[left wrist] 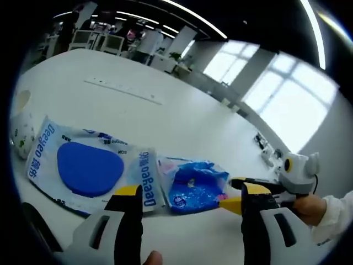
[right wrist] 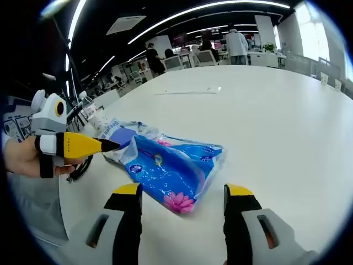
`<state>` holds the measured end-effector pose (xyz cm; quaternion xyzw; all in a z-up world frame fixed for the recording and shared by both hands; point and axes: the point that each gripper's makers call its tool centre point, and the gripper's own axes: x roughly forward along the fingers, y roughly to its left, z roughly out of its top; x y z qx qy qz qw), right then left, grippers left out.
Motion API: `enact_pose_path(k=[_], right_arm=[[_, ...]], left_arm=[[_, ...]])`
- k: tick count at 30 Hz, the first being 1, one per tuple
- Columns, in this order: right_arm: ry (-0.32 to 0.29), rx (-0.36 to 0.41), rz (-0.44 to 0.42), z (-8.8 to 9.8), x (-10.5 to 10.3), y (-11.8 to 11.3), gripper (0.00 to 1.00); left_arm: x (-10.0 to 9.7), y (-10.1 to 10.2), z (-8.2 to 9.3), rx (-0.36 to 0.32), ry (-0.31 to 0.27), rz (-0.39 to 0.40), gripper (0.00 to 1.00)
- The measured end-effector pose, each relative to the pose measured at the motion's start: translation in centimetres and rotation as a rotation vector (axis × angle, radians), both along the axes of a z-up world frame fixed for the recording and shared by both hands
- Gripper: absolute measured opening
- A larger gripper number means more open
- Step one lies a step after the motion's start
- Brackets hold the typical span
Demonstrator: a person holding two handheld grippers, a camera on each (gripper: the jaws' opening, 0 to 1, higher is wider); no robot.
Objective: Arrange the tabletop items into an orderly group along one side of the table until the central work area is clear of visible clutter.
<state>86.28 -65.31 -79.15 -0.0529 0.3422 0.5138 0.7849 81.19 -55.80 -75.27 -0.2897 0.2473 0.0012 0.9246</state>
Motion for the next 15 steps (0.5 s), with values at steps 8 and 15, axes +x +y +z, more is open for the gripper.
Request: enact_pose_path(k=[8, 15], right_arm=[[-0.005, 0.007, -0.007, 0.7, -0.5, -0.3, 0.57], [-0.012, 0.014, -0.03, 1.5, -0.7, -0.8, 0.57]], left_arm=[[-0.4, 0.7, 0.2, 0.022, 0.011, 0.009, 0.77], [-1.0, 1.2, 0.9, 0.041, 0.015, 0.004, 0.83]])
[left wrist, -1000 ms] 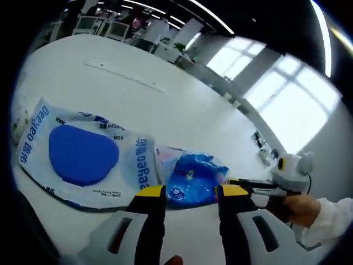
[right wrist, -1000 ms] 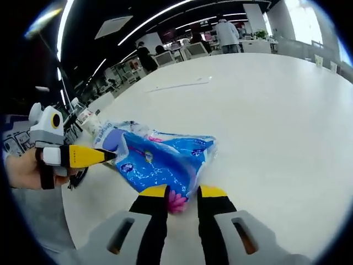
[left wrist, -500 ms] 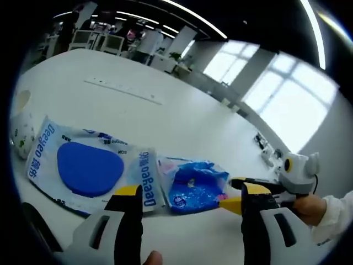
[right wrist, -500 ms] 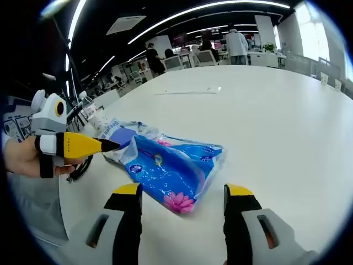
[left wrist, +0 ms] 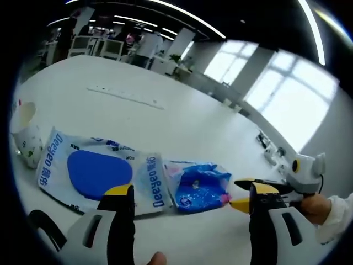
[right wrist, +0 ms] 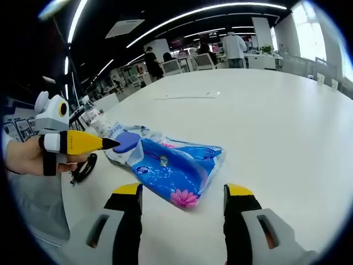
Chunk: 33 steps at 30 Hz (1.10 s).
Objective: Arrange the tabletop items into an orderly group along one side of the table until the central work area is clear of visible clutter.
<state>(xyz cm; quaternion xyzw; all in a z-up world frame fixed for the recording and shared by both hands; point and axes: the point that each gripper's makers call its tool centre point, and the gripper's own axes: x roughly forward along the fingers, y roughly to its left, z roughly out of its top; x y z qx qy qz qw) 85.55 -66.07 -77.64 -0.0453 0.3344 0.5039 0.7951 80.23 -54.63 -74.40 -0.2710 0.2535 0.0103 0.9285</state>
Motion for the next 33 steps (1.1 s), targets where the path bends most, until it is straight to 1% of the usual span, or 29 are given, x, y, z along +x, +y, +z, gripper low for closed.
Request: enact_pose_path(k=[5, 7, 8, 10, 12, 14, 16, 18, 19, 20, 21, 24, 27, 30, 33], right_arm=[[-0.012, 0.005, -0.006, 0.6, -0.3, -0.2, 0.56], [-0.017, 0.009, -0.011, 0.8, -0.6, -0.3, 0.56], [-0.016, 0.008, -0.016, 0.8, -0.8, -0.4, 0.56], [-0.014, 0.011, -0.033, 1.1, -1.4, -0.7, 0.56], [-0.022, 0.011, -0.042, 1.3, -1.6, -0.8, 0.56], [-0.028, 0.004, -0.053, 1.9, -2.3, -1.0, 0.56], [-0.028, 0.004, -0.06, 2.4, -2.9, -1.1, 0.56], [-0.026, 0.004, -0.072, 2.7, -3.6, -1.2, 0.56], [-0.033, 0.008, -0.08, 3.4, -3.9, -1.3, 0.56], [-0.034, 0.009, -0.086, 3.6, -4.1, -1.3, 0.56], [-0.032, 0.01, -0.094, 3.4, -4.1, -1.2, 0.56], [-0.023, 0.017, -0.115, 3.8, -4.7, -1.2, 0.56], [-0.031, 0.015, -0.116, 4.2, -5.3, -1.1, 0.56], [-0.034, 0.022, -0.133, 4.6, -5.5, -1.0, 0.56], [-0.027, 0.019, -0.144, 4.7, -5.8, -0.8, 0.56]], left_arm=[[-0.8, 0.4, 0.8, 0.016, -0.011, 0.004, 0.84], [-1.3, 0.4, 0.8, 0.011, -0.007, 0.003, 0.85], [-1.4, 0.4, 0.8, 0.009, -0.004, 0.004, 0.86], [-2.1, 0.7, 0.9, 0.026, 0.007, 0.015, 0.91], [-2.6, 0.8, 1.1, 0.02, 0.005, 0.003, 0.89], [-3.1, 0.8, 1.5, 0.01, 0.002, -0.012, 0.89], [-3.8, 1.0, 1.9, 0.027, 0.001, -0.025, 0.88], [-4.6, 1.1, 2.3, 0.031, -0.001, -0.03, 0.88], [-5.0, 1.3, 2.5, 0.031, -0.001, -0.03, 0.88], [-5.3, 1.5, 2.7, 0.042, -0.01, -0.029, 0.88], [-5.6, 1.7, 2.9, 0.054, -0.021, -0.027, 0.88], [-6.6, 1.8, 3.6, 0.067, -0.029, -0.044, 0.87], [-7.4, 2.6, 3.9, 0.072, -0.022, -0.047, 0.87], [-7.8, 3.4, 4.7, 0.069, -0.032, -0.048, 0.87], [-8.3, 4.5, 5.1, 0.079, -0.033, -0.041, 0.87]])
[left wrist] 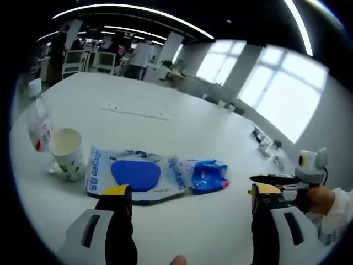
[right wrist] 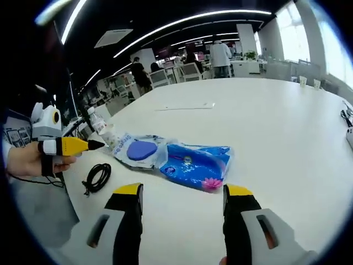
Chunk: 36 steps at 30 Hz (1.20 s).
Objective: Arrange the tabletop items into an orderly group along one side of the table until the central work area is clear of visible clutter.
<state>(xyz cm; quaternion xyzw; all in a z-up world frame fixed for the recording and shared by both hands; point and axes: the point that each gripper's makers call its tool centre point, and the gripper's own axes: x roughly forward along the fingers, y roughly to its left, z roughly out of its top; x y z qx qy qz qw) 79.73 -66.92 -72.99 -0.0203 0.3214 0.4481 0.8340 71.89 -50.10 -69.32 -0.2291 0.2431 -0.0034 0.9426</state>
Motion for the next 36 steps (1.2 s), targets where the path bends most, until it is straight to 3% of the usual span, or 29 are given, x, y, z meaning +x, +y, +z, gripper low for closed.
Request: enact_pose_path(k=[5, 12, 19, 36], right_arm=[[-0.016, 0.003, -0.023, 1.2, -0.4, -0.1, 0.56], [-0.022, -0.038, -0.037, 1.0, -0.9, -0.2, 0.55], [-0.023, -0.063, -0.043, 0.9, -1.4, 0.1, 0.55], [-0.012, -0.05, 0.026, 1.0, -5.1, 5.4, 0.54]], left_arm=[[-1.1, 1.0, 0.1, 0.013, 0.012, -0.027, 0.86], [-3.5, 3.1, -0.6, 0.009, 0.021, -0.011, 0.85], [-4.6, 4.1, -0.1, 0.023, -0.002, -0.025, 0.84], [-8.0, 8.3, -0.9, 0.019, 0.032, 0.024, 0.81]])
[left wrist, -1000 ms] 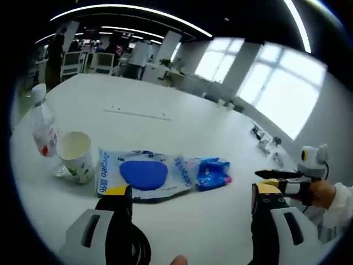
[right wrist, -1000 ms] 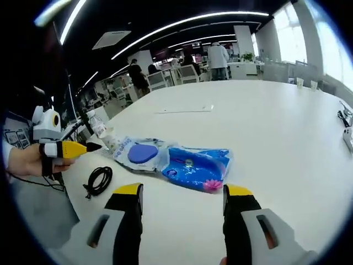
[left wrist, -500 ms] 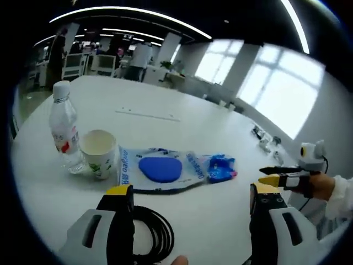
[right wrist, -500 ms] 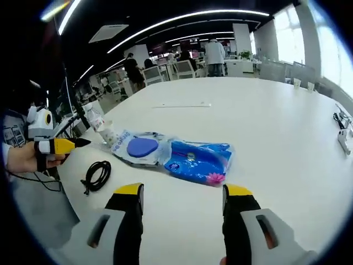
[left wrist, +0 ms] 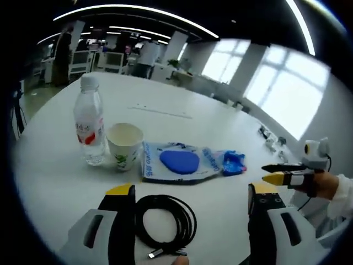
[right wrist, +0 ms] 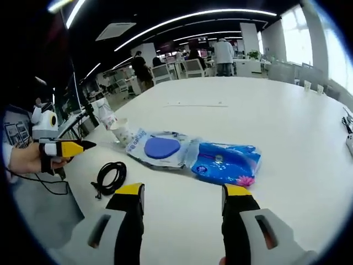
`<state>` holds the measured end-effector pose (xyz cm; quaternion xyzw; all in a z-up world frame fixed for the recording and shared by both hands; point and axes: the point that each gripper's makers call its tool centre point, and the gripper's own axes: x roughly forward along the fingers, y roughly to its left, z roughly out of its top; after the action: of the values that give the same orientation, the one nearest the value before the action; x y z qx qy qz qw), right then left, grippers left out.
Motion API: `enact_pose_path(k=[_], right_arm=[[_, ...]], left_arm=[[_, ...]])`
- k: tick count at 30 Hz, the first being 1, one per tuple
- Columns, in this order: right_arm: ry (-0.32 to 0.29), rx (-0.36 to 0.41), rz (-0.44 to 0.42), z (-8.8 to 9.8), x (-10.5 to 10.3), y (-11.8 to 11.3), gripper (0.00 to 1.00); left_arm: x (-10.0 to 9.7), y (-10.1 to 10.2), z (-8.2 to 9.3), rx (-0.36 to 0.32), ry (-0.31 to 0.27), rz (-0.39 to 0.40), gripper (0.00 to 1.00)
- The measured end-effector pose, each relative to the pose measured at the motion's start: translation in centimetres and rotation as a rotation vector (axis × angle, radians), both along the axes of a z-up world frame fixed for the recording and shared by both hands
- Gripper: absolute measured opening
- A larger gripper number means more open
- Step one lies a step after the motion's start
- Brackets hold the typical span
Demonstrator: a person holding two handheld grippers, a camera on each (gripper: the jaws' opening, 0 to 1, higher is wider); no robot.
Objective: Arrange the tabletop items into an orderly group along one side of the table until the central work area is clear of visible clutter.
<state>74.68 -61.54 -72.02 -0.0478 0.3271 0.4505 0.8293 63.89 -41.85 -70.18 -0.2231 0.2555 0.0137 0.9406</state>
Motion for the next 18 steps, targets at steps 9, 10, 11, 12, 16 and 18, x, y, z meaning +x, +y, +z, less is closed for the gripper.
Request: enact_pose_path(k=[9, 10, 11, 12, 16, 18], right_arm=[[0.009, -0.008, 0.024, -0.3, -1.0, 2.0, 0.53], [0.009, -0.009, 0.026, -0.3, -1.1, 2.3, 0.53], [0.009, -0.009, 0.026, -0.3, -1.1, 2.4, 0.53], [0.01, -0.007, 0.025, -0.2, -1.1, 2.6, 0.53], [0.024, 0.001, 0.024, -0.4, -1.3, 3.6, 0.52], [0.026, 0.0, 0.031, -0.6, -1.5, 4.2, 0.51]], left_arm=[[-0.8, 0.9, 0.0, 0.008, 0.008, 0.001, 0.78], [-0.8, 0.9, -0.1, 0.008, 0.01, 0.0, 0.78], [-0.9, 1.2, -0.2, 0.006, 0.011, 0.0, 0.77], [-0.9, 1.3, -0.2, 0.005, 0.01, 0.001, 0.77], [-1.4, 2.1, -0.9, -0.006, 0.024, 0.021, 0.76], [-1.8, 2.7, -1.6, -0.029, 0.033, 0.038, 0.74]])
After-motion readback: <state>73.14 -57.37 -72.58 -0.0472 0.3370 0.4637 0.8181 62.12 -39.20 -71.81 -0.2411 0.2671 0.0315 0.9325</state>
